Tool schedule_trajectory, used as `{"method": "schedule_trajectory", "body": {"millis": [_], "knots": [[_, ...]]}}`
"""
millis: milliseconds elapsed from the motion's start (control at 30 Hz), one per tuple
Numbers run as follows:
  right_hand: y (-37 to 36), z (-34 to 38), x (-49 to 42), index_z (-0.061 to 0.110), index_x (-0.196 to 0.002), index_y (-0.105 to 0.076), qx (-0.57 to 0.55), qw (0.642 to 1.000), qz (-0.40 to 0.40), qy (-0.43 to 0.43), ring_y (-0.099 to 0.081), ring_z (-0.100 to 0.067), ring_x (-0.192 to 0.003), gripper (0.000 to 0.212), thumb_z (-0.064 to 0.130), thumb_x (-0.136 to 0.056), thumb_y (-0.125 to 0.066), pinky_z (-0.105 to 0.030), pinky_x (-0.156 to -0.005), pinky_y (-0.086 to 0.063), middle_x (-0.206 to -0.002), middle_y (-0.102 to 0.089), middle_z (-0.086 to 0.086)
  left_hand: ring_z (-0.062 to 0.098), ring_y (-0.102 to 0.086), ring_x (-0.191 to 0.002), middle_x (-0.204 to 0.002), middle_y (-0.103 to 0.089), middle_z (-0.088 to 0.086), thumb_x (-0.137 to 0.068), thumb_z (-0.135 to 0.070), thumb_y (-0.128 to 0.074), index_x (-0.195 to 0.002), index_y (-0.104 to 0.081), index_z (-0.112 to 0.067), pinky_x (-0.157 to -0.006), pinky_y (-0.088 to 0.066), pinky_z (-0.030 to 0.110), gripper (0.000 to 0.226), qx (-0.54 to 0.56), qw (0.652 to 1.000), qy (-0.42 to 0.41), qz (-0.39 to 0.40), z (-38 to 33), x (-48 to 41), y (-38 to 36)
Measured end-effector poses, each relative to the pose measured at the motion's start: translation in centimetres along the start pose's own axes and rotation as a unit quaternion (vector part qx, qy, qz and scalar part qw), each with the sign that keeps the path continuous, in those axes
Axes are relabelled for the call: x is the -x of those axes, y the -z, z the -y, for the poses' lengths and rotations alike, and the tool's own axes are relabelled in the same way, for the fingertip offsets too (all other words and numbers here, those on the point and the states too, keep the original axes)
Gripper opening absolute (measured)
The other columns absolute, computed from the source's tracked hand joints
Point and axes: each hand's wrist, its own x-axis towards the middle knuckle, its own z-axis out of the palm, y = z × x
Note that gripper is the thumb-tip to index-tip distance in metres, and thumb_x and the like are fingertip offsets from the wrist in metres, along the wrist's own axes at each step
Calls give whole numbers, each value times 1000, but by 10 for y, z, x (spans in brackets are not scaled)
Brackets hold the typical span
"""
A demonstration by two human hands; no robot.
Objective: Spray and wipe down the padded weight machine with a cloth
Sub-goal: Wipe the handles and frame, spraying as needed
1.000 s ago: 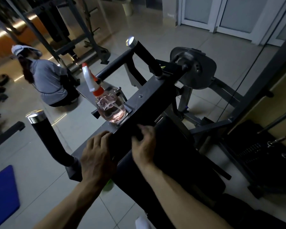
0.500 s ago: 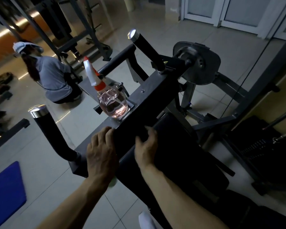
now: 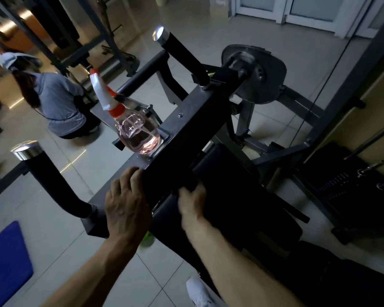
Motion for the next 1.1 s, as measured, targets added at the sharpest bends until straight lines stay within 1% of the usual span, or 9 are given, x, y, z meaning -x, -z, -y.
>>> {"method": "schedule_trajectory", "body": {"millis": [133, 267, 400, 533, 667, 867, 933, 1033, 1100], "knots": [[-3, -40, 28, 20, -97, -67, 21, 995, 93, -39, -73, -14, -84, 24, -3, -93, -69, -24, -72, -58, -91, -72, 2, 39, -51, -113, -141, -51, 17, -67, -16, -92, -141, -49, -7, -83, -50, 52, 86, 1, 1000, -22, -3, 8, 4, 1], [4, 29, -24, 8, -128, -61, 3, 997, -43, 69, -68, -23, -109, 35, -5, -95, -61, -9, -78, -47, -119, -62, 0, 41, -50, -112, -141, -51, 20, -63, -13, -92, -142, -50, -5, -83, -50, 55, 89, 7, 1000, -25, -14, 7, 4, 2], [-1, 65, -36, 27, -90, -54, 35, 980, -67, 184, -64, -11, -87, 31, -3, -93, -63, -22, -76, -57, -107, -62, -3, 41, -48, -114, -141, -50, 20, -61, -6, -91, -142, -49, -5, -85, -48, 56, 91, 4, 1000, -19, -22, 3, 6, -1], [-1, -18, 3, 28, -111, -62, 166, 954, 21, 247, -61, -2, -100, 26, 12, -93, -71, -13, -79, -53, -114, -56, 10, 41, -46, -120, -145, -48, 19, -62, -7, -91, -145, -48, -5, -91, -41, 52, 94, -7, 1000, -17, -15, 5, 7, -5], [4, -41, 15, 21, -107, -69, 220, 924, 102, 296, -60, -1, -103, 32, 1, -83, -76, -20, -92, -54, -112, -56, 9, 40, -49, -121, -146, -48, 16, -70, -10, -89, -147, -46, -8, -91, -46, 52, 88, -7, 1000, -17, -10, 7, 8, -4], [-5, 52, -29, 35, -95, -60, 130, 935, -2, 329, -57, -7, -105, 36, 1, -88, -70, -5, -79, -48, -122, -53, 1, 39, -50, -120, -146, -49, 18, -66, -4, -89, -147, -48, -7, -89, -50, 54, 91, -13, 1000, -13, -5, 7, 8, -6], [-13, 53, -28, 36, -97, -63, 133, 922, -39, 362, -55, -8, -106, 25, 12, -92, -67, -10, -81, -51, -121, -50, 0, 39, -51, -120, -146, -50, 18, -64, -5, -90, -146, -48, -6, -88, -52, 54, 93, -12, 1000, -10, -2, 8, 8, -6], [-13, -1, -8, 22, -115, -70, 234, 886, 9, 401, -54, -12, -116, 27, 14, -90, -70, -27, -94, -56, -130, -49, 1, 38, -51, -123, -148, -49, 16, -65, -9, -91, -148, -46, -7, -92, -51, 52, 94, -6, 1000, -10, 5, 13, 7, -7], [-7, -42, 11, 23, -125, -70, 276, 854, 78, 434, -57, -19, -122, 42, 5, -87, -75, -25, -99, -53, -134, -50, 2, 36, -50, -125, -150, -48, 14, -71, -14, -89, -150, -45, -9, -94, -52, 48, 90, 0, 1000, -22, 9, 16, 6, -5]]}}
